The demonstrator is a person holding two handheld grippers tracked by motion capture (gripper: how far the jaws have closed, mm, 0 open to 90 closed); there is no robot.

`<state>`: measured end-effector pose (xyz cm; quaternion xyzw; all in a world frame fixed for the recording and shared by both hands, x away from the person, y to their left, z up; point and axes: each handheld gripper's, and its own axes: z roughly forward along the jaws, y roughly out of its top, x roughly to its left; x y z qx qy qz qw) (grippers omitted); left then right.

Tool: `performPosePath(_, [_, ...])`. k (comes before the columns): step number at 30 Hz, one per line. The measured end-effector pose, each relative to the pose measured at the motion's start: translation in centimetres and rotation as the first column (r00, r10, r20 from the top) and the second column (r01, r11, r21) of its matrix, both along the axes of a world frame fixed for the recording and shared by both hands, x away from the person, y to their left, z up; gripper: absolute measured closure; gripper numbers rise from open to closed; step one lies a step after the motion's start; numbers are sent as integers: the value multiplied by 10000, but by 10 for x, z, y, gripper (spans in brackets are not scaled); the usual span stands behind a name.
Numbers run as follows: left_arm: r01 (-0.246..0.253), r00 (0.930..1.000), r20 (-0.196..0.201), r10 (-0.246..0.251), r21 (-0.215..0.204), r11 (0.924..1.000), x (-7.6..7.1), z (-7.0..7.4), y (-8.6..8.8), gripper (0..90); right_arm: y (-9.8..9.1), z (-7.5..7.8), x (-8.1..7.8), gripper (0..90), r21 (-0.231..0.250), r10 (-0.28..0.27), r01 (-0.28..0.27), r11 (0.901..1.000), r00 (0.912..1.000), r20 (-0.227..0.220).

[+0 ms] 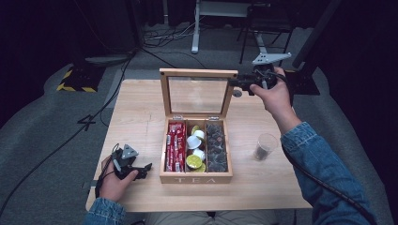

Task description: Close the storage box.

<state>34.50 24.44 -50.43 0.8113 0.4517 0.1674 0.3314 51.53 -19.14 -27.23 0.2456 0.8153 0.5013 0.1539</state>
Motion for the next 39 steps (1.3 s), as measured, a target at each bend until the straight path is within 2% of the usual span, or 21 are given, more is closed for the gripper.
performPosePath(7, [14, 10000, 19, -14, 39, 10000, -1, 0, 0, 144, -3, -2, -24, 663, -84, 337, -336, 9994, 9994, 65])
performPosePath(13, [10, 10000, 21, -10, 48, 10000, -1, 0, 0, 144, -3, -4, -43, 656, -465, 592, -580, 9972, 9979, 263])
performPosePath(16, [8, 10000, 23, -8, 49, 10000, -1, 0, 0, 144, -3, -5, -49, 649, -508, 646, -630, 9967, 9975, 286])
performPosePath(24, [5, 10000, 23, -5, 50, 10000, -1, 0, 0, 144, -6, -15, -71, 617, -519, 819, -810, 9954, 9965, 167])
performPosePath(39, [-18, 10000, 38, 18, 53, 10000, -1, 0, 0, 144, -2, -38, -115, 548, -1278, 1025, -929, 9874, 9922, 709])
